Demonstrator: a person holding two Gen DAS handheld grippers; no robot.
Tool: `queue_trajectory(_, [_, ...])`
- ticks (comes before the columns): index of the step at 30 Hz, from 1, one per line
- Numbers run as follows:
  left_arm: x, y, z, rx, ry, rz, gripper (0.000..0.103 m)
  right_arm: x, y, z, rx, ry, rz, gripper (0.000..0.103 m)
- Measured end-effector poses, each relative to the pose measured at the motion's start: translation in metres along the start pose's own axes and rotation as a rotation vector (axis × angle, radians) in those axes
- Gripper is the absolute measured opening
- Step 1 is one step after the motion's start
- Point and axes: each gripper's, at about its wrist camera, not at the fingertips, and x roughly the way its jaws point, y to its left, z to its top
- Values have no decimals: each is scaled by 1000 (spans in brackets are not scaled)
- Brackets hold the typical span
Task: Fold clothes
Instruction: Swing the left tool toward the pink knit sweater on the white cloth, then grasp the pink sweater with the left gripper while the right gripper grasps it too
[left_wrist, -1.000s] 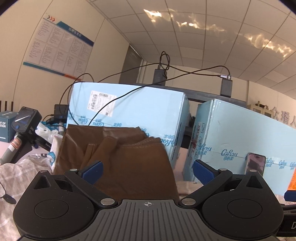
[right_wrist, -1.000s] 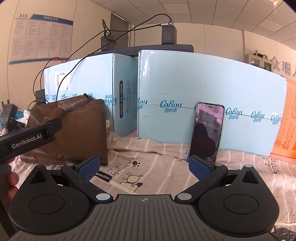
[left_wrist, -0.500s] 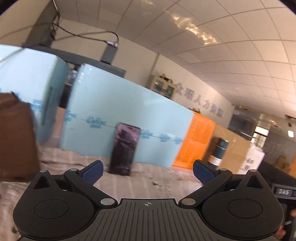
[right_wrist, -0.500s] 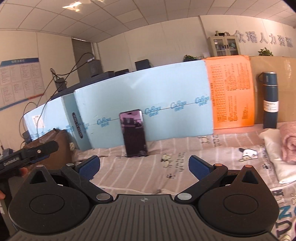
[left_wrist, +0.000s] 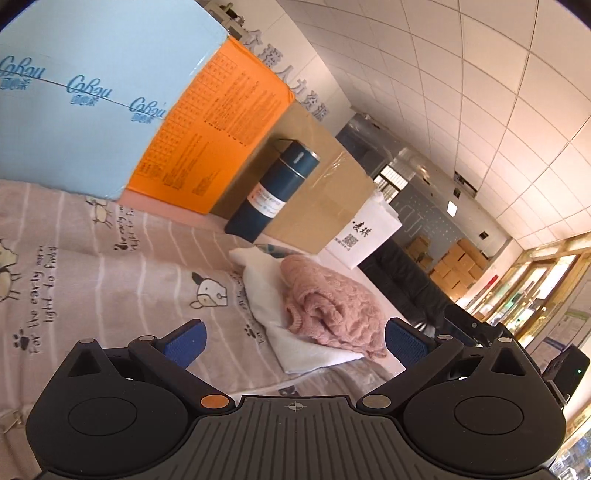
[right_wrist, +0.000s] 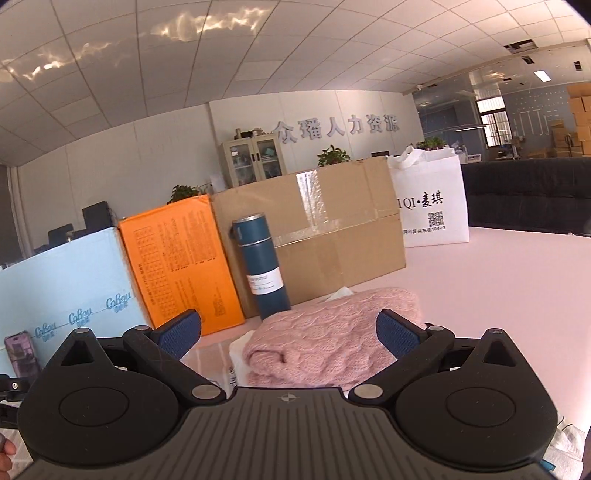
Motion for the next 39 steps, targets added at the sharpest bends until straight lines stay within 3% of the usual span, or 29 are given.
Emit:
queue_trajectory(2, [28,2,2,-17,-12,-37,103,20,-27,5,77,-18,-38,103])
queue_trajectory(6, [82,18,-1,-190,30,-159,103,71,-75,-3,256,4,-127,101])
queue_trajectory(10, [124,29,-7,-349,94,-223,103,105,-101,-20,367,26,-124,101])
queue_trajectory(18, [184,23,-12,-340,122,-177,103,129,-113,-36,400,56,-148,101])
queue_trajectory(21, [190,27,-19,-344,98,-221,103,133,-114,-39,428,69,-120,99])
queue_trajectory(26, [192,28,-22,-287,81,-234,98,132,-92,-43,330,56,-131,63])
queue_trajectory(29, [195,21,-24,-206,75,-186,81,129,-83,-51,323,31,-141,48])
queue_trajectory(33, [192,14,-26,-107,57,-143,46,110,-68,-50,262,-77,-75,33])
queue_trajectory(36, [179,4,-28,-10,20,-149,35,95,-57,-49,216,-158,-25,29])
queue_trajectory(39, [161,-5,-29,45,-25,-162,34,81,-45,-48,171,-236,26,28])
